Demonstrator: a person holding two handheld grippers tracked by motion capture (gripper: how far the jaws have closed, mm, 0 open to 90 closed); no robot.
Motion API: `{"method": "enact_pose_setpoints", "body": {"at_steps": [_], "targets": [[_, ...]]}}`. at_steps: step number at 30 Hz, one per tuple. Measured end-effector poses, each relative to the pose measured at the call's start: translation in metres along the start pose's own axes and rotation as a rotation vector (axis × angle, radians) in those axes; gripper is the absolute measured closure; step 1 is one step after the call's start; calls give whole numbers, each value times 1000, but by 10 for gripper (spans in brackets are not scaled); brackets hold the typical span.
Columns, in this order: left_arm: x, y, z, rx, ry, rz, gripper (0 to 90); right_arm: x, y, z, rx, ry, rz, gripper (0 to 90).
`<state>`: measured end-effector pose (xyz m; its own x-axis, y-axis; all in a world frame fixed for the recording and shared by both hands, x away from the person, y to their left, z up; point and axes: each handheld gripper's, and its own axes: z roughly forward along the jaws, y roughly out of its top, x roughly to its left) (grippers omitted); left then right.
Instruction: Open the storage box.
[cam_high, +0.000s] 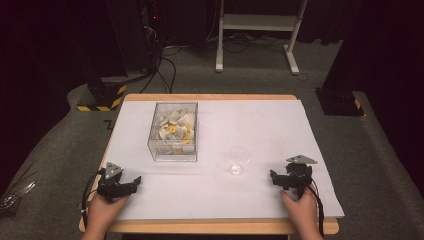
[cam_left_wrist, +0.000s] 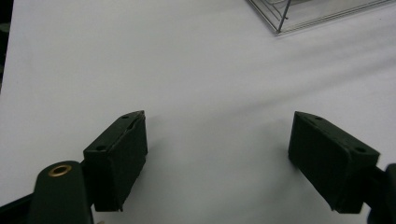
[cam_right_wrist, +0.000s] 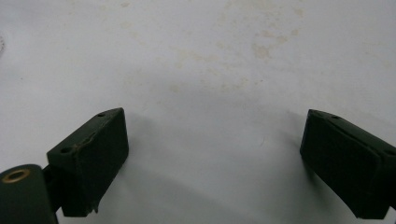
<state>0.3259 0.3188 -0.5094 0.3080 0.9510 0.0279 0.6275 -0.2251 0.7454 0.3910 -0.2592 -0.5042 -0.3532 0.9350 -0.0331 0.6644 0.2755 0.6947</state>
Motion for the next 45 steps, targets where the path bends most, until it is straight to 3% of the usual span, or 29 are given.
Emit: {"method": "enact_pose_setpoints", "body": {"at_steps": [7, 37, 41, 45], "targets": [[2, 0, 0, 2, -15, -18, 199, 0, 0, 0, 0, 2, 1, 77], [1, 2, 1, 10, -3, -16, 194, 0, 1, -1, -4, -2, -2, 88], [1, 2, 0, 20, 29, -35, 147, -1, 2, -7, -31, 1, 14, 92], [5, 0, -3, 18, 21, -54, 180, 4, 2, -10, -36, 15, 0, 92]]}}
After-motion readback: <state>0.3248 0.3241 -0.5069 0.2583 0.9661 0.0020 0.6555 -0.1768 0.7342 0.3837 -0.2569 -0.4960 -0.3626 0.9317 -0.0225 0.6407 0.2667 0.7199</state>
